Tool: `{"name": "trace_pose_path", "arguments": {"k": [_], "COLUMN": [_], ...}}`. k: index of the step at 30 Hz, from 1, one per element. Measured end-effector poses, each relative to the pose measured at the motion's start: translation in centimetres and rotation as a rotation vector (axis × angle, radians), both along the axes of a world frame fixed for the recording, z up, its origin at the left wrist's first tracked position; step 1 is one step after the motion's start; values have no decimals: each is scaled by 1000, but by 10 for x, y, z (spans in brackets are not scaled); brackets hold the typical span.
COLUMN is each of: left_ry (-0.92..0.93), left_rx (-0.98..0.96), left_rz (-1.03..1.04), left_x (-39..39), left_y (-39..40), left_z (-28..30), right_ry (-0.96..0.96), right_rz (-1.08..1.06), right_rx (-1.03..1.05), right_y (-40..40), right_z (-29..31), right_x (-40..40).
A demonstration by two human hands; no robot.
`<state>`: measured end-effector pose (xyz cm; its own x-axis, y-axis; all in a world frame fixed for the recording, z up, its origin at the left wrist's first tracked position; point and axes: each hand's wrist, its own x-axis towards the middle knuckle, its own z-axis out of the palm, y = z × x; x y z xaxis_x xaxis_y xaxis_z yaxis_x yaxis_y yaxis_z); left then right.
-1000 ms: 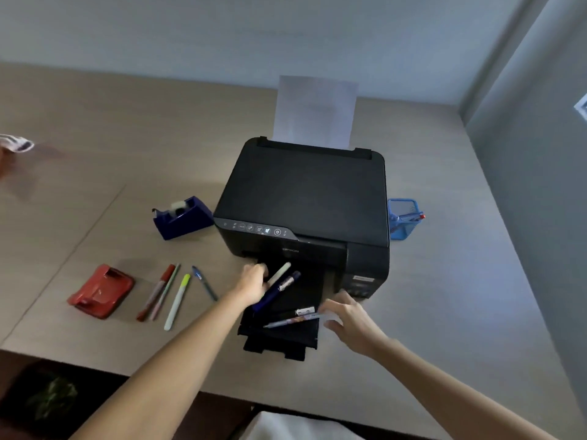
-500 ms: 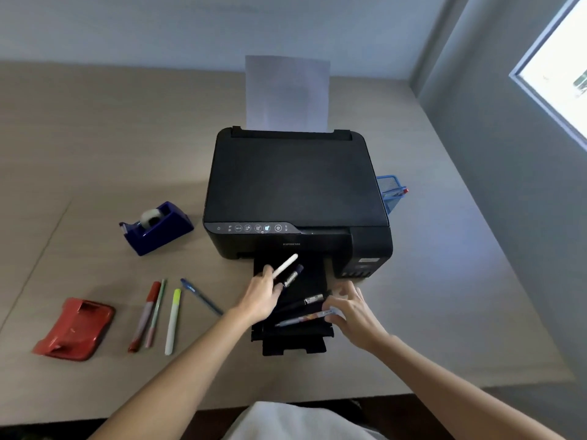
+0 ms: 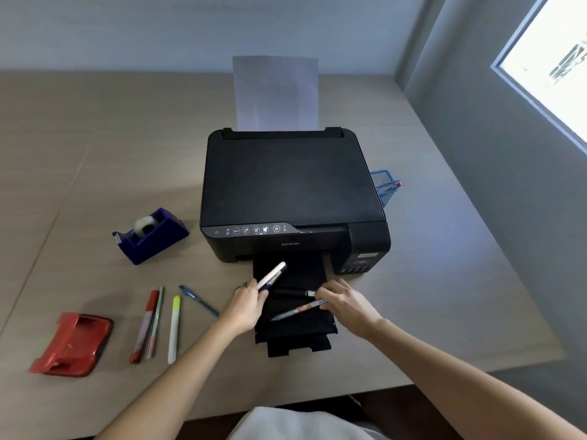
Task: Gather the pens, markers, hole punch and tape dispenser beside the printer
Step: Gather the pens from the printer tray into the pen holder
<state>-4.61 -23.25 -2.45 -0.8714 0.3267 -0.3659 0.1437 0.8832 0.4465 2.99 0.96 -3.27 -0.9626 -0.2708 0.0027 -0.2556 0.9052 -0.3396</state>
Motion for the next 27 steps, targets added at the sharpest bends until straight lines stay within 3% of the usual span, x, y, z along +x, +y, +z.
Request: {"name": "trace_pose_path", "arguments": {"k": [5,11,16,19,23,27], "left_ry": [-40,-73,-130,-257,-284,-209], "left_rx": [79,122,134,227,344,264], "left_rz": [50,81,11,-19,-34,-80], "left_x": [10,20,17,-2,-44,-91], "left_y": [-16,-16,-2,15,68,150], "left_z": [7,28,76,119,174,199], "right_ry": [31,-17,5,6,104,223], "right_rz": [-109,-230,-217,-218,-517,-787], "right_rx": [-31,-328,-488,-527,-702,-775], "right_y": [8,17,38,77,157,230], "right_z": [-7,-4,37,74,113,130], "right_x": [16,16,16,15,-6,-54]}}
